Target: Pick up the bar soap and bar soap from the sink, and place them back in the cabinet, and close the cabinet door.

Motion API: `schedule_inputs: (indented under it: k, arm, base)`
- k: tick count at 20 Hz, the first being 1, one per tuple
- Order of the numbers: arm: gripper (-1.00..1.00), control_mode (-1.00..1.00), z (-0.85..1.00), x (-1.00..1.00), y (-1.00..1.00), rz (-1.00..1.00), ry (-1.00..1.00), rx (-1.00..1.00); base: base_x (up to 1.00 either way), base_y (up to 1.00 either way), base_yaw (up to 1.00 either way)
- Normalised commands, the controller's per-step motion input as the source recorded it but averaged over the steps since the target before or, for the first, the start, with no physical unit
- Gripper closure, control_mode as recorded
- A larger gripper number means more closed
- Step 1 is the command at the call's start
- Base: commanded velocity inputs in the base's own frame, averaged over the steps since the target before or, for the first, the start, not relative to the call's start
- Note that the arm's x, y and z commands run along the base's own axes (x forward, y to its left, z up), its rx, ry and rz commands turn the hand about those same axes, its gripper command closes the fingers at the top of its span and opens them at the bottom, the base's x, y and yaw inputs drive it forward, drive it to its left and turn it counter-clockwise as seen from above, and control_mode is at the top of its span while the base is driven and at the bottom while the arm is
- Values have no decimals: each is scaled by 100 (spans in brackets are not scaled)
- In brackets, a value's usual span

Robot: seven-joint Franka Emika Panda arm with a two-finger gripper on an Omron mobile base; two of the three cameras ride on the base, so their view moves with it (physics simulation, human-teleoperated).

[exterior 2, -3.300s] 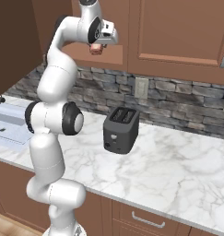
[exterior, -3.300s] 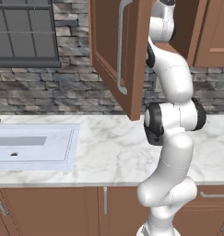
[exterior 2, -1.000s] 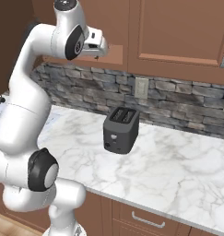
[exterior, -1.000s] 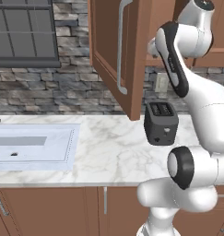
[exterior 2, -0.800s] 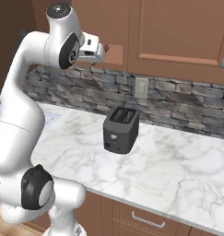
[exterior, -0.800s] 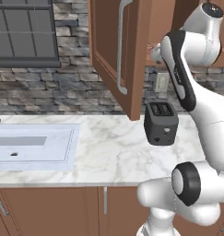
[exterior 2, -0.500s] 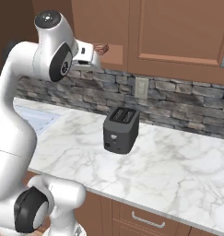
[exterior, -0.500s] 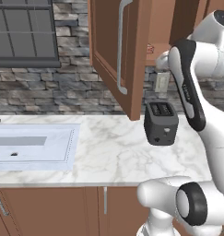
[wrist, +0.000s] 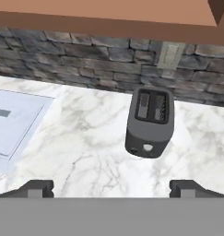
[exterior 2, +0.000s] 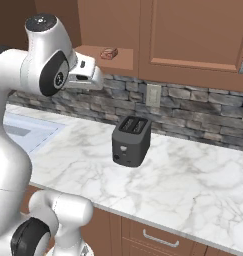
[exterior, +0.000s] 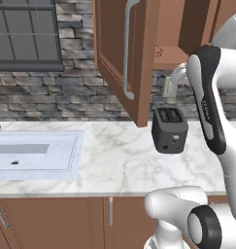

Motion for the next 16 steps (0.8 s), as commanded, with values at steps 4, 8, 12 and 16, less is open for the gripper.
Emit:
schedule_inputs:
  k: [4,8,12,16]
  arm:
    - [-100,-100,0,-29,0,-2,23,3]
    - [-100,-100,0,-20,0,-2,20,1]
    - [-100,-100,-12,-27,0,0,12,1]
    - [-100,-100,-30,-29,-2,0,4,0]
  base:
    - [0,0,0]
    - [0,0,0]
    - [0,0,0]
    - [0,0,0]
